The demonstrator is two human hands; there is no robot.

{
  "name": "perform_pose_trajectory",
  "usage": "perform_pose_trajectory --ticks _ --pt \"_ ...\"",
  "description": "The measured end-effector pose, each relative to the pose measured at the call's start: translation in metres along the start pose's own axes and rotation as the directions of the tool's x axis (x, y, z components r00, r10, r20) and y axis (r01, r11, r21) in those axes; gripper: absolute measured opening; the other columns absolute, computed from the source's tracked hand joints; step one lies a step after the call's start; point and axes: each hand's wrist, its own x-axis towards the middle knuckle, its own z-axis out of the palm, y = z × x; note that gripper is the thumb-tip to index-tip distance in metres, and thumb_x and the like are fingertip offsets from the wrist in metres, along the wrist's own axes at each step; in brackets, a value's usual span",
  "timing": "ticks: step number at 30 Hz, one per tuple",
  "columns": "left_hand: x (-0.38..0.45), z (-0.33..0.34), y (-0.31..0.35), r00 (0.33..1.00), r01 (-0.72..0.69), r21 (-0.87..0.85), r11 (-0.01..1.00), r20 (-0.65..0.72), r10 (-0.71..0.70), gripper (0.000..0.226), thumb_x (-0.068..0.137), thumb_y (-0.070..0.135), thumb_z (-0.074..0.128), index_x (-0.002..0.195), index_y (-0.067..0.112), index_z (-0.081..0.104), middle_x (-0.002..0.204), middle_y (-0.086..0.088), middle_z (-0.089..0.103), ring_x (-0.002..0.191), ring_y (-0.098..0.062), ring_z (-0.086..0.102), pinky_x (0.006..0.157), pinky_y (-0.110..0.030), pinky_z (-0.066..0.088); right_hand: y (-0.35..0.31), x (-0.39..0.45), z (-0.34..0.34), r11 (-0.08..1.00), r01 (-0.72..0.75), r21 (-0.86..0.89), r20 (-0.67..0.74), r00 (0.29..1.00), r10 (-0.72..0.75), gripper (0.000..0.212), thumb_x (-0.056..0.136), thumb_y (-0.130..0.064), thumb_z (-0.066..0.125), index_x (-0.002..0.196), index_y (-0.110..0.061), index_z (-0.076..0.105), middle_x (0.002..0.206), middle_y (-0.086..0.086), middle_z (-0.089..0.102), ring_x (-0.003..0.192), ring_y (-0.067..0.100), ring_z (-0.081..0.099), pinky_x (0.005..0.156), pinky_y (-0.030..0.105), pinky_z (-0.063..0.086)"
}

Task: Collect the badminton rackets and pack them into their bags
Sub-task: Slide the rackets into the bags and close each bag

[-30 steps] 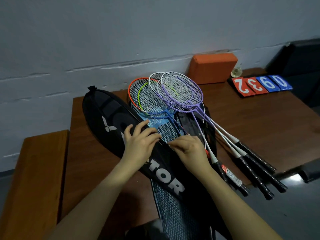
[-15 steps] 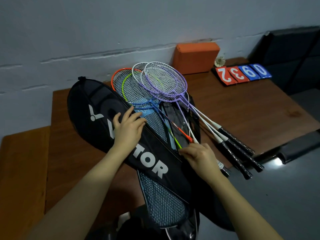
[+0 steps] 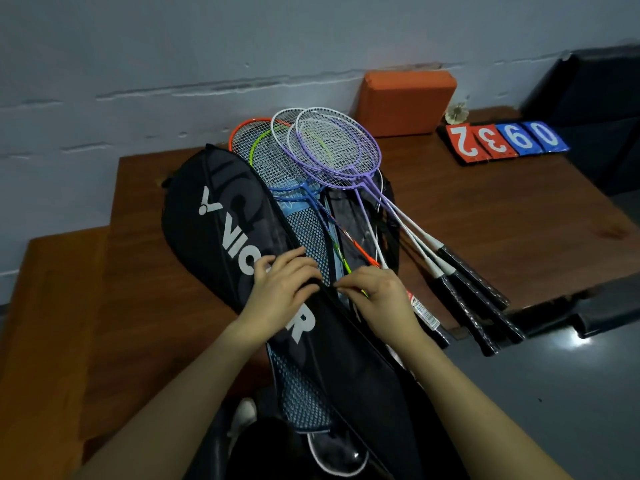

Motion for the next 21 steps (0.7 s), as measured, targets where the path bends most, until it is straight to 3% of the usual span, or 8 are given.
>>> perform_pose_trajectory --ticks 3,6,11,16,18,21 --pt "0.006 0.005 -0.003 0.997 0.059 -0.039 0.997 -0.039 -0.061 0.025 0.086 0.042 0.050 0.096 0.026 0.066 0.111 0.013 0.064 0.125 -0.011 0.044 0.100 -0.034 0.014 0.008 -0.009 -0.006 0.999 -0.039 0.007 0.020 0.999 0.039 0.011 0.077 -0.019 0.067 0.084 -0.017 0.075 0.077 -0.005 0.070 0.073 0.013 0.064 0.067 0.039 0.051" --pt "0.014 0.010 -0.007 0.980 0.178 -0.070 0.981 -0.080 -0.184 0.015 0.084 0.028 0.064 0.097 0.022 0.070 0.114 0.007 0.065 0.126 -0.011 0.044 0.103 -0.037 0.017 0.020 -0.027 -0.022 0.988 -0.127 0.089 0.039 0.992 0.124 0.012 0.075 -0.016 0.067 0.081 -0.012 0.076 0.074 0.000 0.071 0.072 0.008 0.062 0.071 0.028 0.049" --pt "0.022 0.018 -0.004 0.955 0.279 -0.031 0.960 -0.094 -0.281 0.018 0.085 0.029 0.063 0.101 0.022 0.071 0.119 0.005 0.064 0.129 -0.015 0.043 0.107 -0.041 0.018 0.036 -0.062 -0.046 0.970 -0.197 0.142 0.032 0.980 0.195 0.010 0.075 -0.010 0.071 0.082 -0.013 0.076 0.077 -0.012 0.068 0.077 0.002 0.062 0.075 0.016 0.047" --pt "0.018 0.030 0.020 0.916 0.394 0.034 0.918 -0.095 -0.390 0.023 0.088 0.021 0.060 0.110 0.019 0.067 0.128 -0.003 0.058 0.132 -0.024 0.038 0.105 -0.040 0.016 0.042 -0.072 -0.047 0.970 -0.203 0.133 0.042 0.979 0.199 0.010 0.077 -0.008 0.069 0.083 -0.014 0.075 0.078 -0.011 0.067 0.076 -0.001 0.061 0.073 0.016 0.047" --pt "0.005 0.036 0.042 0.944 0.326 0.042 0.944 -0.067 -0.323 0.026 0.087 0.018 0.059 0.111 0.020 0.066 0.129 -0.004 0.057 0.131 -0.027 0.039 0.101 -0.040 0.019 0.043 -0.074 -0.040 0.972 -0.196 0.130 0.080 0.979 0.187 0.010 0.077 -0.010 0.067 0.084 -0.013 0.075 0.078 -0.017 0.063 0.074 -0.004 0.059 0.071 0.015 0.047" --pt "-0.021 0.052 0.078 0.994 0.071 0.158 0.985 0.074 -0.084 0.032 0.086 0.031 0.046 0.112 0.025 0.065 0.128 0.002 0.058 0.127 -0.024 0.044 0.099 -0.041 0.021 0.049 -0.076 -0.034 0.967 -0.222 0.127 0.069 0.974 0.214 0.012 0.078 -0.013 0.065 0.084 -0.012 0.075 0.079 -0.012 0.064 0.075 0.002 0.061 0.073 0.019 0.048"
